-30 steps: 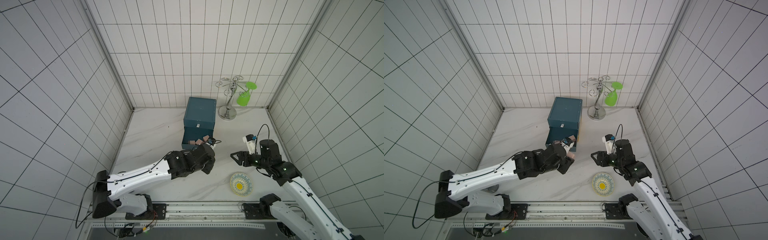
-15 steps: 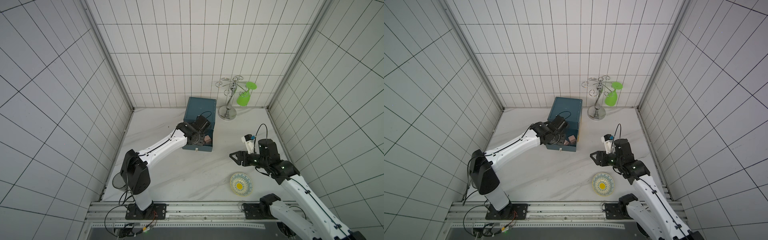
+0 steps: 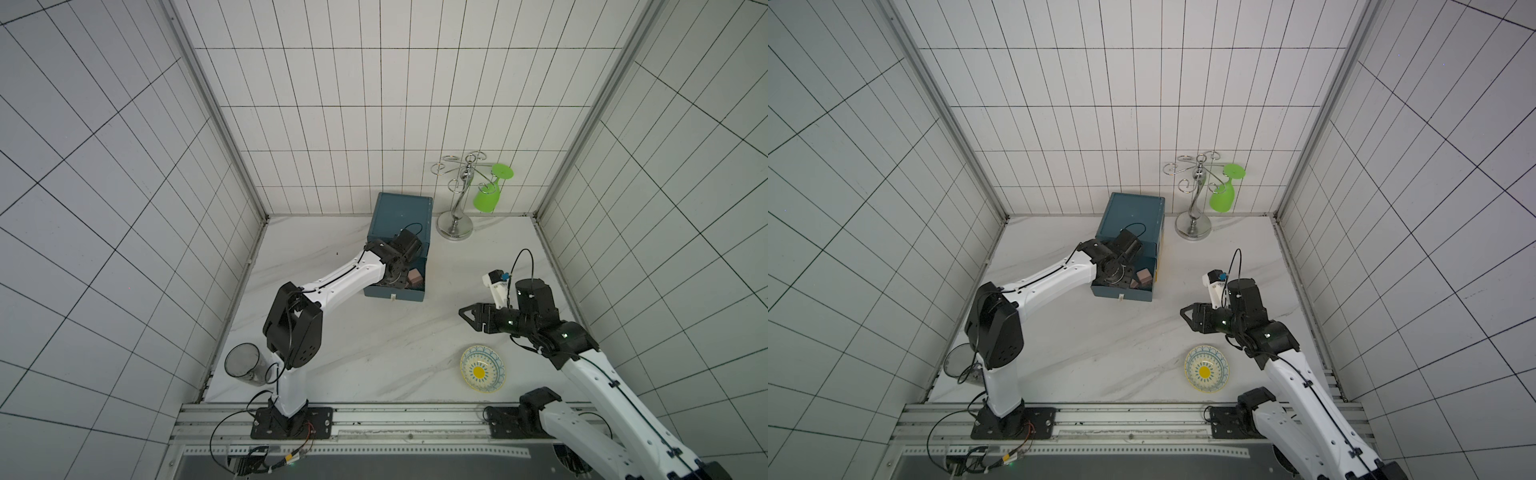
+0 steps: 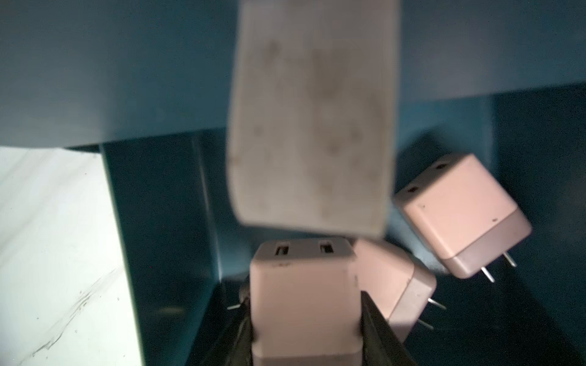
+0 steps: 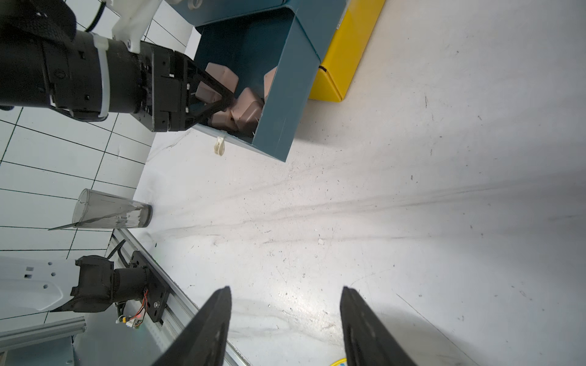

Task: Place the plugs into the drawer by color
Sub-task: Place the plug in the drawer.

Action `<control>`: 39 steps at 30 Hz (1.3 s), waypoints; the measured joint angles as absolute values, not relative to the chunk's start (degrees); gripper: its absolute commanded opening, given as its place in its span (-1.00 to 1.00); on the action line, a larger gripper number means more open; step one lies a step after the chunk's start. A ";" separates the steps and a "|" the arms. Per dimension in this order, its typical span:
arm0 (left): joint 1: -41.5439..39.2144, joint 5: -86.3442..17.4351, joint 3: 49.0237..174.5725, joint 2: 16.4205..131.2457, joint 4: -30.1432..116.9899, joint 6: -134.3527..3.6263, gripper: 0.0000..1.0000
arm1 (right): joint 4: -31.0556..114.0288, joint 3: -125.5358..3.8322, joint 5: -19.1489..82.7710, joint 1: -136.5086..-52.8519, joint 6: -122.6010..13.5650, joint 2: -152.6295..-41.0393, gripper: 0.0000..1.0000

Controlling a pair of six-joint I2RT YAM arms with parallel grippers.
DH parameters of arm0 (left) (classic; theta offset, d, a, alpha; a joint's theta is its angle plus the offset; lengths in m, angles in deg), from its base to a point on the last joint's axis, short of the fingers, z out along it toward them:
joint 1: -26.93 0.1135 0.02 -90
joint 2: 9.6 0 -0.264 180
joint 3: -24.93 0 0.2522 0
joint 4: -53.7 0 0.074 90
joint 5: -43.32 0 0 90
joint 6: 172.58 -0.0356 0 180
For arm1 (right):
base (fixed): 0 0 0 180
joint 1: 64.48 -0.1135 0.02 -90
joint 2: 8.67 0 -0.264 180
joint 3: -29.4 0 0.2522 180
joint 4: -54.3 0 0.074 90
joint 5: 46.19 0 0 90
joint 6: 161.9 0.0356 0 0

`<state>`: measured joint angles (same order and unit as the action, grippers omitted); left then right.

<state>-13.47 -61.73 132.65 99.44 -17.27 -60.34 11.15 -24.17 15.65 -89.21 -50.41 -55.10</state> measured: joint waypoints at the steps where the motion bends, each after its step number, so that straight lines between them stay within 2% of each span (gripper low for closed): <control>1: -13.32 -61.32 132.38 99.44 -16.85 -60.39 -0.47 | 11.13 -24.17 15.65 -89.21 -50.41 -55.30 0.18; 3: -13.07 -60.36 131.71 99.44 -15.76 -60.45 -0.18 | 11.15 -24.17 15.65 -89.21 -50.41 -55.63 0.18; 5: -13.03 -59.90 131.40 99.44 -15.21 -60.47 0.01 | 11.15 -24.17 15.63 -89.21 -50.41 -55.78 0.18; 13: -13.03 -58.87 130.29 98.93 -13.36 -59.82 0.29 | 11.45 -24.06 15.58 -89.21 -50.19 -56.24 0.18; 17: -13.03 -58.76 129.94 97.25 -13.18 -58.92 0.29 | 11.74 -24.06 15.41 -89.23 -50.17 -56.96 0.18; 21: -13.01 -55.90 129.04 90.34 -12.81 -57.90 0.32 | 11.56 -24.17 15.73 -91.37 -48.44 -57.75 0.16; 25: -12.66 -54.30 129.19 80.75 -9.71 -57.81 0.43 | 9.62 -26.84 20.22 -101.01 -46.03 -60.63 0.19; 28: -9.64 -52.36 132.08 77.80 -7.54 -58.14 0.53 | 12.53 -29.24 21.46 -106.30 -44.05 -63.63 0.15; 34: -3.28 -52.31 142.04 85.56 -6.08 -61.50 0.56 | 22.38 -31.28 21.11 -109.82 -43.65 -73.79 0.14; 37: -1.18 -51.87 147.66 92.40 -6.67 -63.64 0.39 | 25.03 -34.95 19.47 -111.39 -45.84 -81.31 0.12; 39: -0.22 -52.29 150.39 96.44 -7.37 -64.78 0.37 | 26.73 -37.57 18.86 -112.25 -47.37 -85.68 0.11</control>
